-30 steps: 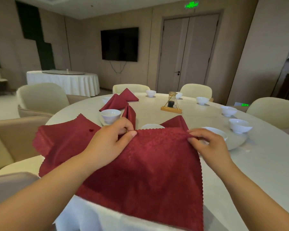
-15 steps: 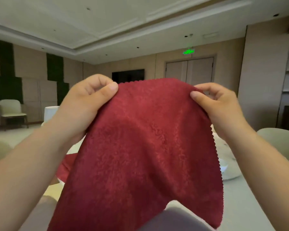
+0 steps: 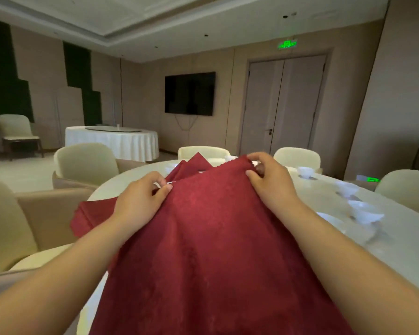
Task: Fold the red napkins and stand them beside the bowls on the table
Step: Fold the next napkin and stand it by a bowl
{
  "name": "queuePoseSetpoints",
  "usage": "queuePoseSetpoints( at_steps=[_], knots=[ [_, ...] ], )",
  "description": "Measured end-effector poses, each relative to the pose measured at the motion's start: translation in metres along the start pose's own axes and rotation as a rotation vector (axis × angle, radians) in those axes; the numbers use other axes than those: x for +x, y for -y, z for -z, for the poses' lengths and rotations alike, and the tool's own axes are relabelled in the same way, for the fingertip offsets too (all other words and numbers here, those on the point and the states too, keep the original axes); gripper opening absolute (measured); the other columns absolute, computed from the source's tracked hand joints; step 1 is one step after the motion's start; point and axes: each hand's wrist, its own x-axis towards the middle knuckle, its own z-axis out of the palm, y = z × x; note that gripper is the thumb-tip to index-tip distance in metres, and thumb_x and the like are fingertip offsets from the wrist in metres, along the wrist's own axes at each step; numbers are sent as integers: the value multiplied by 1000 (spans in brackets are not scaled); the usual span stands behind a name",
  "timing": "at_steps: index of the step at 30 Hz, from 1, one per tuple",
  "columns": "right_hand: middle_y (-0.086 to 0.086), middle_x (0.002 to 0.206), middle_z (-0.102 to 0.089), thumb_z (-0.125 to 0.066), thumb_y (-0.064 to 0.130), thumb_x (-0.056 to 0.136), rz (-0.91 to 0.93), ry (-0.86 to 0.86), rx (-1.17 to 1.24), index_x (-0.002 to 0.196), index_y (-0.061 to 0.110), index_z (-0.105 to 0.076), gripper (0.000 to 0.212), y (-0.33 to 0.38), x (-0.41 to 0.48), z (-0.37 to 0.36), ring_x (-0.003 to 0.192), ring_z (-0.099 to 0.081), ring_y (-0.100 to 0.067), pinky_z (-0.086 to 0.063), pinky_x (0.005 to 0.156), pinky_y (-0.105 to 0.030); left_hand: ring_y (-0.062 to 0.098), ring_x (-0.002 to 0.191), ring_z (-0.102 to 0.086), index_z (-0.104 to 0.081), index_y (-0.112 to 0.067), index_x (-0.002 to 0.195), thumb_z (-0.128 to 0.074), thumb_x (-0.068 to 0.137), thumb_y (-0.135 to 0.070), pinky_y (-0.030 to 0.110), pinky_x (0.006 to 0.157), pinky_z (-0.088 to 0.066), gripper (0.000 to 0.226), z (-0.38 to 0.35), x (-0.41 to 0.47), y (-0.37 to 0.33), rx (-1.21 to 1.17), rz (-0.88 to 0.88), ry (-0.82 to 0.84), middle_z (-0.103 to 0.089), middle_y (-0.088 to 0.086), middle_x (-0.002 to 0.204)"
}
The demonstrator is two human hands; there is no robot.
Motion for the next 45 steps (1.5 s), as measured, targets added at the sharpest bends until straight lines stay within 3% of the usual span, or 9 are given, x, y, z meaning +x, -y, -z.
queuePoseSetpoints(
  at_steps=[3, 6, 10, 18, 25, 31, 36, 41, 45],
  knots=[
    [-9, 114, -61, -45, 19, 94, 3, 170, -318, 133, 21, -39, 39, -36, 0, -36, 106, -55, -28, -41, 80, -32, 25, 101, -59, -53, -25, 85, -50, 92, -37, 31, 74, -38, 15, -37, 1, 32, 194, 24, 32, -67, 1, 99],
    [-9, 118, -60, -38, 23, 97, 5, 275, -465, 138, 22, -29, 42, -66, -1, -68, 103, -57, -30, -43, 79, -34, 24, 97, -59, -53, -22, 95, -43, 94, -39, 28, 67, -32, 20, -72, 3, 59, 317, 49, 71, -66, 0, 98],
    [-5, 123, -56, -37, 23, 97, -12, 342, -450, 139, 22, -29, 43, -96, 1, -104, 108, -54, -26, -41, 80, -31, 27, 94, -60, -41, -21, 92, -36, 97, -38, 28, 66, -32, 19, -112, 9, 89, 417, 109, 143, -65, 3, 99],
    [-2, 114, -60, -45, 26, 94, -34, 384, -348, 139, 21, -32, 47, -133, -16, -146, 104, -55, -22, -42, 78, -30, 28, 97, -58, -49, -15, 93, -39, 97, -31, 33, 78, -33, 19, -163, 4, 143, 483, 200, 284, -65, 8, 98],
    [10, 94, -55, -59, 33, 86, -278, 369, -301, 111, 20, -55, 28, -161, -68, -116, 105, -47, -13, -34, 76, -23, 29, 100, -54, -53, -12, 97, -41, 97, -31, 35, 80, -35, 22, -168, 6, 148, 553, 222, 322, -63, 10, 101],
    [13, 77, -45, -50, 53, 84, -472, 636, -473, 69, 25, -37, 35, -154, -115, -74, 89, -44, -11, -34, 69, -25, 33, 100, -53, -56, -9, 96, -44, 96, -28, 37, 80, -35, 22, -168, 5, 149, 524, 227, 319, -63, 14, 103],
    [11, 84, -44, -41, 56, 87, -383, 702, -568, 66, 29, -24, 39, -134, -135, -65, 91, -42, -11, -34, 71, -23, 39, 92, -55, -49, -3, 97, -38, 98, -22, 39, 74, -31, 21, -168, 3, 147, 423, 257, 242, -62, 23, 95],
    [14, 76, -38, -40, 39, 94, -361, 718, -509, 66, 31, -24, 33, -136, -141, -66, 90, -39, -10, -30, 67, -17, 42, 89, -55, -45, -2, 99, -36, 99, -20, 36, 69, -25, 20, -166, 2, 146, 346, 288, 199, -61, 26, 93],
    [11, 73, -43, -44, 32, 94, -401, 595, -428, 66, 29, -29, 32, -144, -126, -65, 83, -45, -14, -33, 69, -26, 41, 93, -55, -46, -3, 104, -34, 99, -24, 38, 77, -31, 24, -162, 3, 143, 328, 343, 231, -62, 24, 98]
  ],
)
